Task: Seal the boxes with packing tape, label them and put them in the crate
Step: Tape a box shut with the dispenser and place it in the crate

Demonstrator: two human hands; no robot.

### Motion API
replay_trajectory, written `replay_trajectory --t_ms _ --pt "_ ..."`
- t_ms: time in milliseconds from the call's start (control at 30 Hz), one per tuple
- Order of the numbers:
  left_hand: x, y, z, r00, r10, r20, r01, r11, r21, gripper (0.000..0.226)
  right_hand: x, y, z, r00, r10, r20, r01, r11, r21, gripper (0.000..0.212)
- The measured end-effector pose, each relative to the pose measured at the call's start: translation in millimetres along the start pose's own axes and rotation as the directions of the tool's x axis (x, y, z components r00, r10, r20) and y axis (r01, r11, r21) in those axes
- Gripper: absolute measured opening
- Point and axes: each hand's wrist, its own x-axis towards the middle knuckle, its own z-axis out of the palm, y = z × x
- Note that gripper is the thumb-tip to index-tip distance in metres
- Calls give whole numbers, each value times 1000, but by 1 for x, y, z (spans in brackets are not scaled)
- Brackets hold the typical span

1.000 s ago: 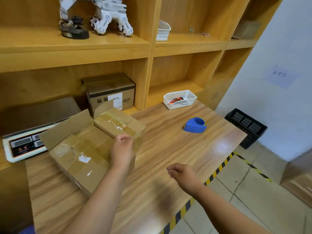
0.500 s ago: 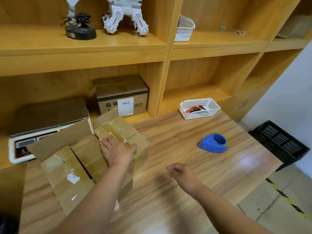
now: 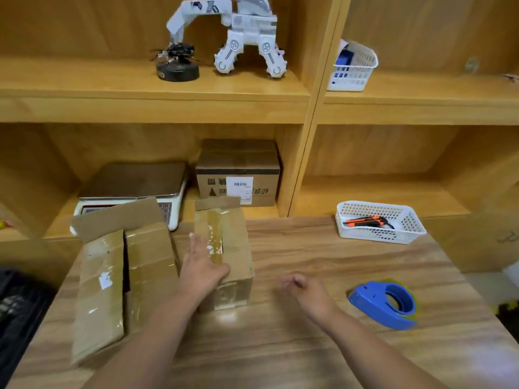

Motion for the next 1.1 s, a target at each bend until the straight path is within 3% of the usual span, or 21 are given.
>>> replay_trajectory --t_ms 267,433,533,767,900,1000,1100 --pt "-36 37 49 999 33 8 -33 999 -9 98 19 9 -50 981 -195 19 196 969 -152 26" --pt "-71 51 74 998 48 -50 -47 999 13 92 8 18 -53 878 -479 20 454 817 -354 34" --pt "-86 54 82 997 45 -69 -48 998 -37 91 2 26 -49 813 -581 43 538 719 -440 33" --pt "-90 45 80 1000 -2 -17 -1 985 -174 98 -8 17 -39 787 -592 172 553 554 -623 36" --pt "-92 46 68 999 -28 39 42 903 -429 65 -11 15 -36 820 -526 224 541 585 -604 38" --pt "-91 39 53 996 -54 74 86 816 -571 66 -14 12 -34 805 -568 170 557 627 -545 38" --pt "-89 31 39 998 -22 58 51 817 -575 60 -15 0 -38 814 -570 115 556 705 -441 28"
